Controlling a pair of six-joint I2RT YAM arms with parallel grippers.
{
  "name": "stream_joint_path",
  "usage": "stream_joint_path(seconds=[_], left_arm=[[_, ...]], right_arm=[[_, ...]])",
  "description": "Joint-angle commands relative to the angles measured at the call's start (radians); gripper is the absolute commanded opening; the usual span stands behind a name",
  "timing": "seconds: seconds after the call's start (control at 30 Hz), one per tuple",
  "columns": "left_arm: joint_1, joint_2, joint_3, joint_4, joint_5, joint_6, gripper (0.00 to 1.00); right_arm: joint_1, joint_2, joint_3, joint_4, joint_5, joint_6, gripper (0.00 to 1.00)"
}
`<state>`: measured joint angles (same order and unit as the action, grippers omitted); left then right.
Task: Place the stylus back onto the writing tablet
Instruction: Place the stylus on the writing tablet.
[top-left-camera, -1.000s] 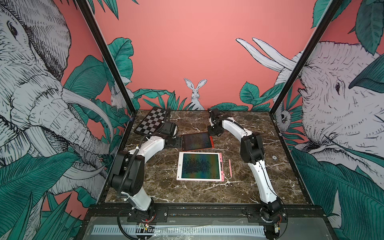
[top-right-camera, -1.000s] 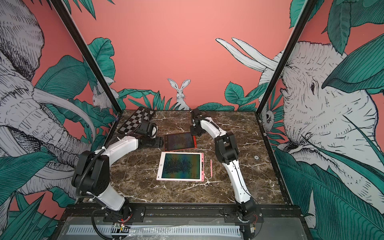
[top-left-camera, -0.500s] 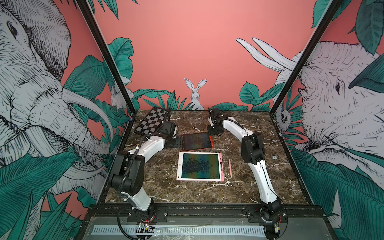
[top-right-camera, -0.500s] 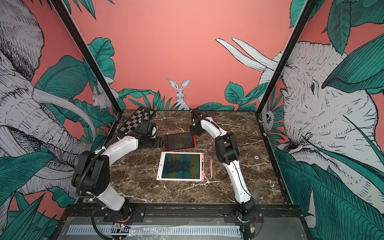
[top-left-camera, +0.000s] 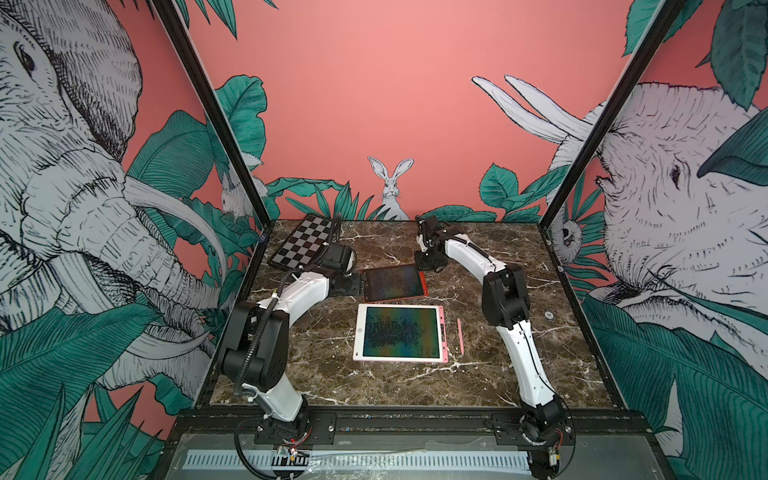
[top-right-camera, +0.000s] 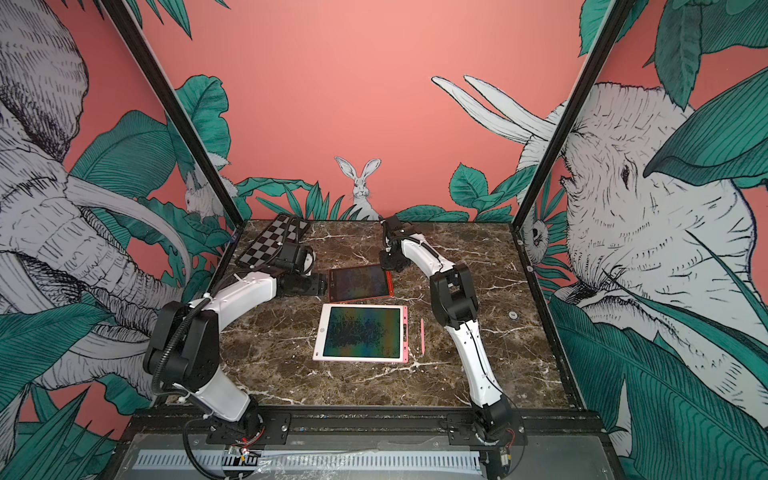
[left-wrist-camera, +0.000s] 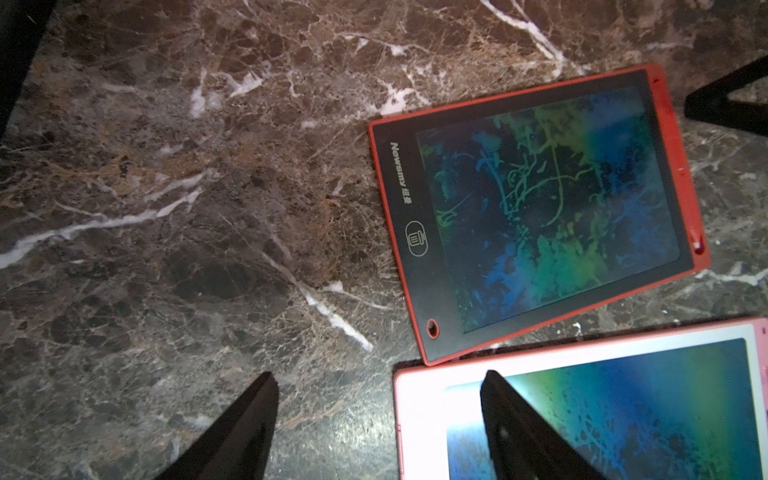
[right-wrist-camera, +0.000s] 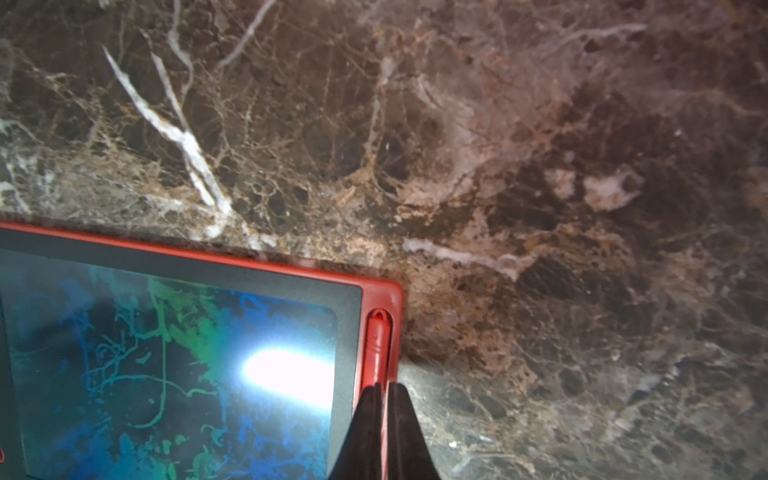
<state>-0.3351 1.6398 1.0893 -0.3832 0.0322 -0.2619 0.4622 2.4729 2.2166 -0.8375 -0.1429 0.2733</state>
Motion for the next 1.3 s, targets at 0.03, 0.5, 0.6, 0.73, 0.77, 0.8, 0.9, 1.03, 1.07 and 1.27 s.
stream_joint_path(seconds=[0.03,0.5,0.6,0.73,0.77,0.8,0.9,1.03,1.07,1.27], left_arm=[[0.001,-0.005,0.012,-0.008,-0.01,-0.007,0.79],[0.001,0.003,0.015,-0.006,-0.008,-0.005,0.79],[0.001,0.005,0.015,-0.006,-0.006,-0.006,0.79],[0.001,0.01,0.017,-0.002,-0.003,-0.007,0.79],[0.0,0.011,0.017,-0.002,-0.004,-0.007,0.79],[0.001,0.01,0.016,-0.002,-0.002,-0.007,0.79],[0.001,0.01,0.017,-0.002,-0.003,-0.007,0.79],[0.001,0.009,0.018,-0.004,-0.002,-0.005,0.79],[0.001,0.009,0.018,-0.005,-0.002,-0.005,0.79],[0.001,0.011,0.024,-0.004,0.001,-0.004,0.79]], right_arm=[[-0.001,0.006,0.04,-0.031,0.001,-0.02,0.07],[-0.001,0.019,0.038,-0.024,-0.015,-0.015,0.04],[-0.001,0.02,0.037,-0.024,-0.015,-0.015,0.04],[-0.002,0.025,0.034,-0.024,-0.018,-0.015,0.03],[-0.001,0.026,0.034,-0.023,-0.018,-0.015,0.03],[-0.001,0.027,0.033,-0.025,-0.019,-0.013,0.03],[-0.001,0.029,0.031,-0.025,-0.018,-0.012,0.03],[0.0,0.038,0.03,-0.027,-0.021,-0.01,0.03],[0.0,0.041,0.03,-0.027,-0.021,-0.01,0.03],[0.001,0.053,0.031,-0.036,-0.019,-0.009,0.03]])
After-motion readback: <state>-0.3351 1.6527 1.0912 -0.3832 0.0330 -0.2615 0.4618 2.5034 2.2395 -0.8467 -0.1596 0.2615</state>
